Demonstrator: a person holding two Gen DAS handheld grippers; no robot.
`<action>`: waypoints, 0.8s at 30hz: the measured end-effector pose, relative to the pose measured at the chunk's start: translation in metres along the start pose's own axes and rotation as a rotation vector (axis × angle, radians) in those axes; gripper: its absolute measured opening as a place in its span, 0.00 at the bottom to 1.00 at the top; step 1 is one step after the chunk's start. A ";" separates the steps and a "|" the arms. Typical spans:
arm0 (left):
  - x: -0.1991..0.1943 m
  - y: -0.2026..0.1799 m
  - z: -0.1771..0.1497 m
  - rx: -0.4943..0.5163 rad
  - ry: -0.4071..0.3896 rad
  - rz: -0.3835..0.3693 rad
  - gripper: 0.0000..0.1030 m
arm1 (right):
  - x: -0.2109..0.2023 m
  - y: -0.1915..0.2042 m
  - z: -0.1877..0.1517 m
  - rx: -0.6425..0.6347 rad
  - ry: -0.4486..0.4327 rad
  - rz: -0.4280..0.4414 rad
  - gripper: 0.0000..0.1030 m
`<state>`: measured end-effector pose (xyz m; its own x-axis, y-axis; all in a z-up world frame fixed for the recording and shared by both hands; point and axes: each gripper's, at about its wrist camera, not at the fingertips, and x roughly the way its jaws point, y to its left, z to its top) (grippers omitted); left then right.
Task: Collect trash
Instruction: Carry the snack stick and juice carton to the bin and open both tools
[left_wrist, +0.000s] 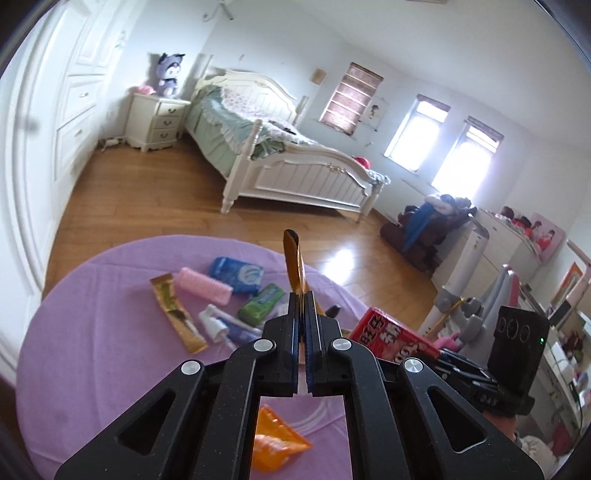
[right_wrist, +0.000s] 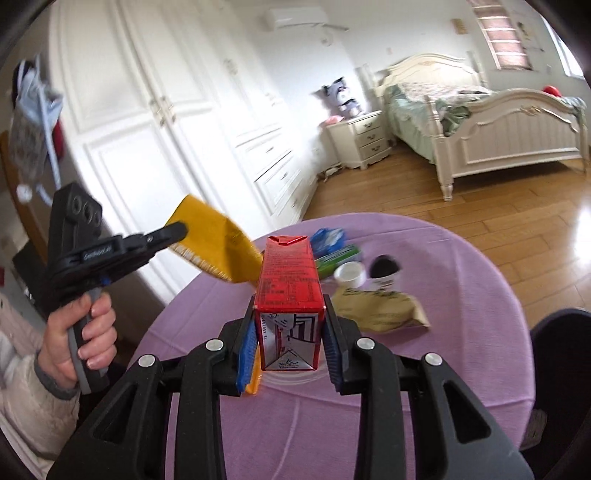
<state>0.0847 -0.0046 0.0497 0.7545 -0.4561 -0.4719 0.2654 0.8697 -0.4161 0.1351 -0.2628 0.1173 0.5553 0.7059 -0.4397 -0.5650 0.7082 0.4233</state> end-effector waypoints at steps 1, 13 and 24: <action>0.004 -0.006 0.001 0.008 0.005 -0.004 0.03 | -0.004 -0.008 0.001 0.021 -0.011 -0.015 0.30; 0.104 -0.082 0.003 0.018 0.057 -0.088 0.03 | -0.057 -0.113 -0.008 0.258 -0.138 -0.219 0.30; 0.210 -0.161 -0.038 0.055 0.188 -0.209 0.04 | -0.095 -0.186 -0.041 0.407 -0.179 -0.384 0.30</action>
<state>0.1778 -0.2471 -0.0117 0.5569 -0.6489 -0.5184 0.4396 0.7599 -0.4789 0.1627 -0.4619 0.0481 0.7886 0.3638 -0.4957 -0.0429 0.8368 0.5458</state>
